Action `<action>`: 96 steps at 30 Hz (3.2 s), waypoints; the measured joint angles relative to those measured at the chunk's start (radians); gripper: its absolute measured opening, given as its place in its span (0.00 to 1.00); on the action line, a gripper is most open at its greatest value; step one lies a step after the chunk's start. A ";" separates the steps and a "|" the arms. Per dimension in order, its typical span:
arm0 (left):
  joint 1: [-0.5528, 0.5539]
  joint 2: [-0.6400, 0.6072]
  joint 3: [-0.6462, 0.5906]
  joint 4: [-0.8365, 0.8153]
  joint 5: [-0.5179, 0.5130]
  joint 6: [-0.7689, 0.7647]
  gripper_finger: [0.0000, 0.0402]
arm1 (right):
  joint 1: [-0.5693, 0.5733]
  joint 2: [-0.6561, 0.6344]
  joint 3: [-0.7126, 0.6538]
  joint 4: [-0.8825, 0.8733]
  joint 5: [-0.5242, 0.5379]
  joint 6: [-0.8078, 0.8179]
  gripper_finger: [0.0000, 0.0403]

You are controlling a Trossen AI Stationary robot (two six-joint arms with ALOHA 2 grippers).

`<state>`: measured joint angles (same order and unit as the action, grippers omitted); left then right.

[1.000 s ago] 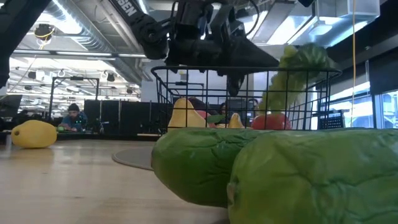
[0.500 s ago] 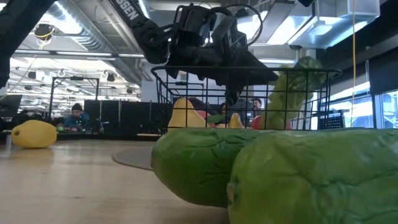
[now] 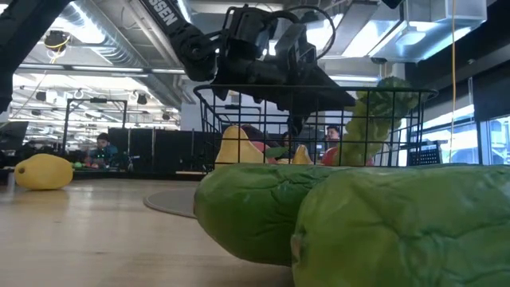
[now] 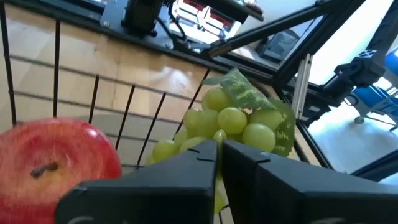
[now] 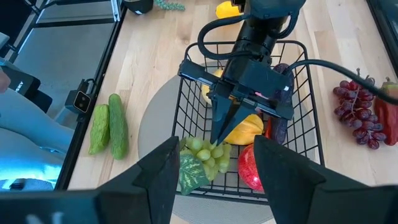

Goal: Build produce basket
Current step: Put the green grapes into the black wire basket, then put the red grapes into the black wire basket

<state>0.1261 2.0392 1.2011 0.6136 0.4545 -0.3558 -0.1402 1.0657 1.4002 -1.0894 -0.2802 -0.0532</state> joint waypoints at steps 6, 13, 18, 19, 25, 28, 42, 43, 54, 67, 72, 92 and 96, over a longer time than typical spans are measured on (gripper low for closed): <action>0.000 0.000 0.000 -0.004 -0.011 0.000 0.12 | 0.000 0.000 0.000 0.000 0.000 0.000 0.49; 0.002 0.000 0.000 -0.002 -0.022 0.000 0.20 | 0.000 0.000 0.000 0.000 -0.001 0.027 0.49; 0.024 -0.006 0.008 0.012 -0.016 0.000 0.20 | 0.000 0.000 0.000 -0.001 -0.001 0.027 0.49; 0.029 -0.007 0.012 0.012 -0.013 0.000 0.20 | 0.000 0.000 0.000 -0.001 -0.001 0.027 0.49; 0.060 -0.007 0.072 0.010 0.064 -0.001 0.20 | 0.000 0.000 0.000 -0.001 -0.001 0.022 0.49; 0.077 -0.012 0.116 -0.010 0.088 -0.009 0.20 | 0.000 0.000 0.000 -0.001 -0.001 0.004 0.49; 0.202 -0.140 0.419 -0.810 -0.043 0.284 0.20 | 0.000 -0.004 0.000 -0.001 0.000 -0.018 0.49; 0.211 -0.141 0.447 -0.858 -0.082 0.303 0.20 | 0.000 -0.004 0.000 -0.001 0.000 -0.026 0.49; 0.343 -0.157 0.675 -1.408 -0.260 0.307 0.20 | 0.000 -0.004 0.000 -0.001 0.014 -0.064 0.49; 0.511 -0.156 0.698 -1.664 -0.259 0.473 0.20 | 0.000 -0.004 0.000 -0.006 0.051 -0.074 0.49; 0.590 -0.155 0.698 -1.695 -0.257 0.627 0.20 | 0.000 -0.004 0.000 0.020 0.052 -0.080 0.49; 0.591 -0.146 0.346 -1.314 -0.104 1.082 0.20 | 0.000 -0.003 0.000 0.076 0.329 0.075 0.49; 0.578 -0.146 0.289 -1.192 -0.147 1.057 0.20 | 0.000 -0.003 0.000 0.077 0.356 0.078 0.49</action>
<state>0.7043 1.8931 1.4902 -0.5786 0.3075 0.7013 -0.1402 1.0623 1.4002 -1.0122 0.0753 0.0250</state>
